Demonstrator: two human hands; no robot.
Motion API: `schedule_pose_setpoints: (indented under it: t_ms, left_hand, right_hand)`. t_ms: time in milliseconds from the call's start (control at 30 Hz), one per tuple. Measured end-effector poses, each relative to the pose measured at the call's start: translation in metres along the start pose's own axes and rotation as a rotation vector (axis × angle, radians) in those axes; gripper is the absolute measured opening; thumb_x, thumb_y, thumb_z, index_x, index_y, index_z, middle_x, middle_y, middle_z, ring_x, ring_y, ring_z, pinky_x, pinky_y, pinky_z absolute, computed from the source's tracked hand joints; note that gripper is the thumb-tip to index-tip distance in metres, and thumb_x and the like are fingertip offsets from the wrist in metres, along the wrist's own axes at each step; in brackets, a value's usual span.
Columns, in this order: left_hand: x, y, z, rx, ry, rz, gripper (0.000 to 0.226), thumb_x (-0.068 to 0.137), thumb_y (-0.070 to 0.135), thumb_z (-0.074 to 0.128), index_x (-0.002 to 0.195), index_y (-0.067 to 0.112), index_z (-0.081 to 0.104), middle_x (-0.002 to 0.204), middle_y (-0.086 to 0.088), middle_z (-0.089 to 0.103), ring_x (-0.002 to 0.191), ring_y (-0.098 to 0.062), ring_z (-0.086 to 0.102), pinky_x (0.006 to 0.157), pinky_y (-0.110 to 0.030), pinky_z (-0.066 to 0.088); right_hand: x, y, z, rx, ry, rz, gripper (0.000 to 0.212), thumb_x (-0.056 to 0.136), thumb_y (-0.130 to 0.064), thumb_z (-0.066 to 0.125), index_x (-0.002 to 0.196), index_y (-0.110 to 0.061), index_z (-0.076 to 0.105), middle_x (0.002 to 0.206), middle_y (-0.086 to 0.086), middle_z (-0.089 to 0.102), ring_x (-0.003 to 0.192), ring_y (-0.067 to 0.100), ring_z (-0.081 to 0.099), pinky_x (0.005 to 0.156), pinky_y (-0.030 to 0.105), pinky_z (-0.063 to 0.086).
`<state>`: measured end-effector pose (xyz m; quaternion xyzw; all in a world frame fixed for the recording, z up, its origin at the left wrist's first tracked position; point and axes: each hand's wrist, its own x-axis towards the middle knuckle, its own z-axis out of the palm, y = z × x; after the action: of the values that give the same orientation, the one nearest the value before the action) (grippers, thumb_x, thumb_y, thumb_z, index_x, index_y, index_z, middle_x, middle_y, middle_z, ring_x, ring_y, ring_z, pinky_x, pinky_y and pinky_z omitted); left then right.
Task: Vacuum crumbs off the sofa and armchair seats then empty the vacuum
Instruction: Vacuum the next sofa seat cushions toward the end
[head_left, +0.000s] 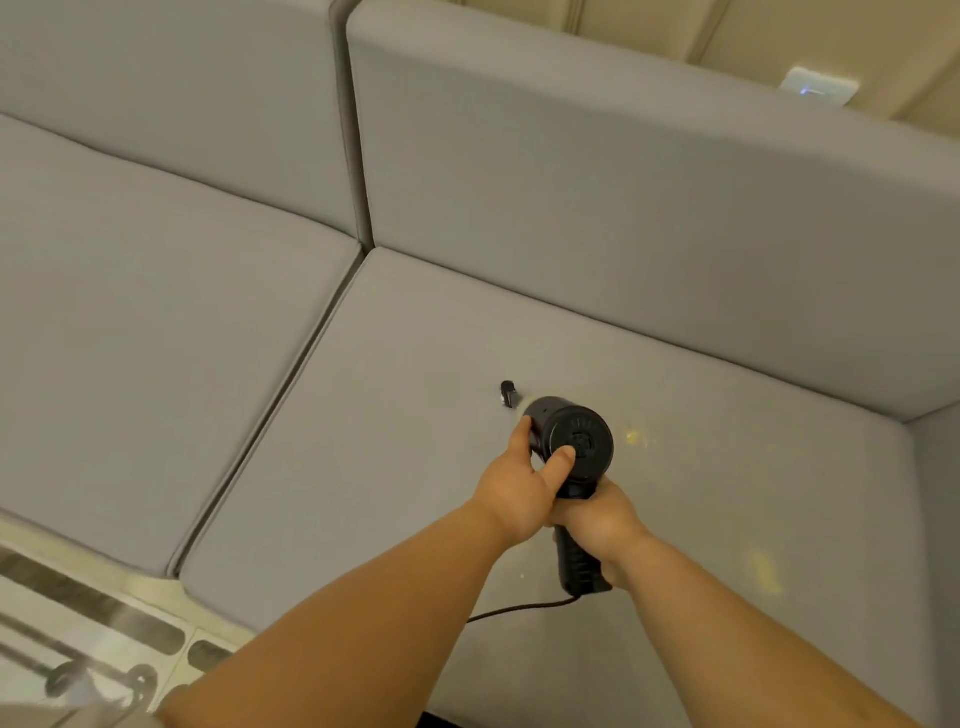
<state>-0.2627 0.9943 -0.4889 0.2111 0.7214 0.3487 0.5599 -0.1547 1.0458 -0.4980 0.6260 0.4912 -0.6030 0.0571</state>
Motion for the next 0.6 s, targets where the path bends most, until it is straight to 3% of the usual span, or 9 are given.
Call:
schedule_pose_setpoints:
  t_ms: [200, 600]
  left_hand:
    - [-0.031, -0.014, 0.022, -0.005, 0.039, -0.015, 0.073, 0.094, 0.048, 0.048, 0.152, 0.03, 0.007, 0.143, -0.003, 0.046, 0.124, -0.023, 0.05, 0.096, -0.026, 0.038]
    - [-0.131, -0.078, 0.113, -0.053, 0.157, -0.033, 0.073, 0.093, 0.05, 0.047, 0.152, 0.03, 0.007, 0.141, -0.002, 0.048, 0.122, -0.023, 0.052, 0.098, -0.029, 0.04]
  right_hand:
    - [-0.017, 0.028, -0.013, -0.066, -0.07, -0.03, 0.039, 0.073, 0.002, 0.068, 0.11, -0.007, 0.061, 0.09, 0.014, 0.065, 0.08, 0.03, 0.059, 0.07, 0.038, 0.05]
    - [-0.077, 0.138, -0.043, -0.213, -0.176, -0.072, 0.038, 0.069, -0.002, 0.07, 0.104, -0.011, 0.062, 0.085, 0.01, 0.066, 0.076, 0.026, 0.061, 0.067, 0.034, 0.049]
